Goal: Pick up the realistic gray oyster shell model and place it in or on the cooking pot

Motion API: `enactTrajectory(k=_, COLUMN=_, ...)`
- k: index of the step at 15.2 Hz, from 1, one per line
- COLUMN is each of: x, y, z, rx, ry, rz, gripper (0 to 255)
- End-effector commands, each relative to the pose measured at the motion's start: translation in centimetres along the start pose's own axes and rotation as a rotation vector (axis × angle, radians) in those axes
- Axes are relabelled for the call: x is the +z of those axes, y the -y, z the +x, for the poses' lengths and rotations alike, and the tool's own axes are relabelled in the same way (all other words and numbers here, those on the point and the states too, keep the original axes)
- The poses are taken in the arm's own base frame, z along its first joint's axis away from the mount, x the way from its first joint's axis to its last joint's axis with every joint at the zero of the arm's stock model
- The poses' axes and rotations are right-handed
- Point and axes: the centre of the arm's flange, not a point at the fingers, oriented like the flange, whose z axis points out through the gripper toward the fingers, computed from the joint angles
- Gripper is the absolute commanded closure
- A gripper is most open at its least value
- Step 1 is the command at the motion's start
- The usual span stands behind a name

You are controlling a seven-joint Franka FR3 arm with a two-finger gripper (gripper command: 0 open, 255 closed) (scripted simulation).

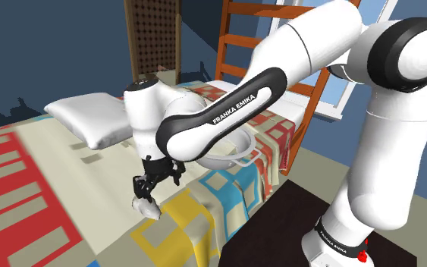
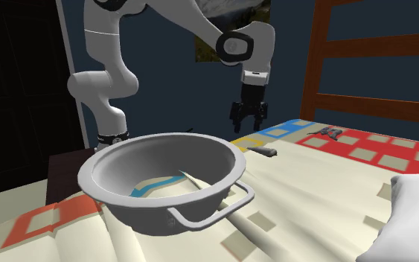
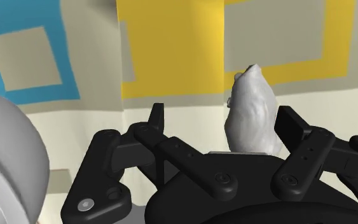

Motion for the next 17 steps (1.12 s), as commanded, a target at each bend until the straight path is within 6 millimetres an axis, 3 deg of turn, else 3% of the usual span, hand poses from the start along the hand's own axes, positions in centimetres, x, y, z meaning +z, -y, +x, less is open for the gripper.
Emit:
enactTrajectory(k=1, x=1.4, y=2.4, z=1.3, rx=0.006, ry=-0.003, rz=-0.015, gripper=0)
enactTrajectory(k=4, x=3.4, y=5.5, z=2.7, rx=0.010, ry=-0.004, rz=-0.035, gripper=0)
enactTrajectory(k=11, x=7.1, y=5.4, z=2.7, rx=0.010, ry=-0.004, rz=-0.035, gripper=0)
enactTrajectory(k=17, x=7.4, y=5.4, z=2.7, rx=0.010, ry=-0.004, rz=-0.035, gripper=0)
